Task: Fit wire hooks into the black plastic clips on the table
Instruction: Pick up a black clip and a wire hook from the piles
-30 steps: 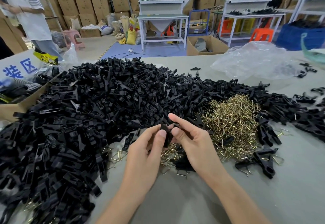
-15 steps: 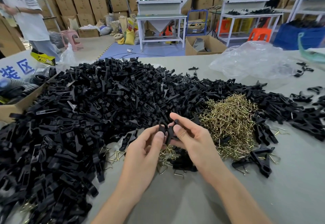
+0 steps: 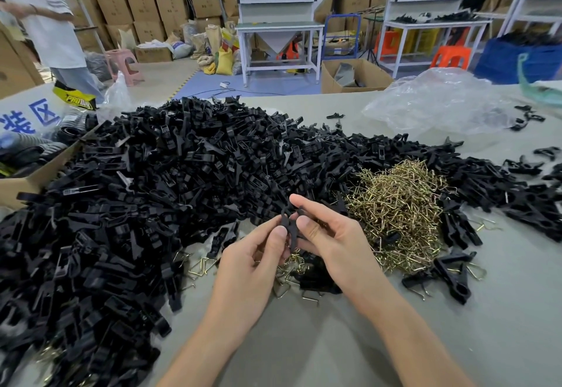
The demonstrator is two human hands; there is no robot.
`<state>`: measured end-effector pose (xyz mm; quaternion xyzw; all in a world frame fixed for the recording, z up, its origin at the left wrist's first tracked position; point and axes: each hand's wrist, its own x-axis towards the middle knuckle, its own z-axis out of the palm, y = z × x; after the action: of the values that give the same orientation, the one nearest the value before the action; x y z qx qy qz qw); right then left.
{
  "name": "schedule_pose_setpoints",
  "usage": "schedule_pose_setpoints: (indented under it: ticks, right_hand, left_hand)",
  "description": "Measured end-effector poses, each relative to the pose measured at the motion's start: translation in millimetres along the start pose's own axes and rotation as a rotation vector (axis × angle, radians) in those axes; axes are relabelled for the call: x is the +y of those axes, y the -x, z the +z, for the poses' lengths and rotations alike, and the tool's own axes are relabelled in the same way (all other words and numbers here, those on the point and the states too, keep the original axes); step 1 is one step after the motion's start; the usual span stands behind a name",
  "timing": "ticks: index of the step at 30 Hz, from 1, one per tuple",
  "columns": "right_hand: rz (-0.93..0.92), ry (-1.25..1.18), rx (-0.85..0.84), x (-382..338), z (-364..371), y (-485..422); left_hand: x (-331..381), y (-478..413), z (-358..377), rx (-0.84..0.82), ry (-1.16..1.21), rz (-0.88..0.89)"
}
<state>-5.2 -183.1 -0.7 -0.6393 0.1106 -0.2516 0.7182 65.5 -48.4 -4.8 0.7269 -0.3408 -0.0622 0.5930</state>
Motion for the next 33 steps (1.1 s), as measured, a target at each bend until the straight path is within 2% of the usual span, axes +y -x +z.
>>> schedule_pose_setpoints:
  ticks: [8,14,17,19,24,33]
  right_hand:
    - [0.014,-0.003,-0.017,-0.9,-0.5,0.5]
    - [0.036,-0.057,-0.097,0.5,-4.4,-0.5]
    - [-0.018,-0.084,-0.048,0.6,-9.3,-3.1]
    - [-0.044,-0.155,0.024,-0.6,-13.7,-5.8]
    - [-0.036,-0.305,0.197,-2.4,-20.0,-9.8]
    - [-0.003,-0.241,0.228,0.2,-17.7,-10.0]
  left_hand:
    - [-1.4,2.0,-0.4,-0.043,-0.042,0.072]
    - [-4.3,1.5,-0.8,-0.054,-0.105,0.110]
    - [-6.7,0.0,-5.8,-0.004,-0.202,0.089]
    - [-9.6,-3.1,-12.2,-0.015,-0.376,0.097]
    - [-18.0,-2.4,-13.5,-0.260,-0.838,0.202]
    - [-18.8,-4.2,-12.2,-0.187,-0.823,0.234]
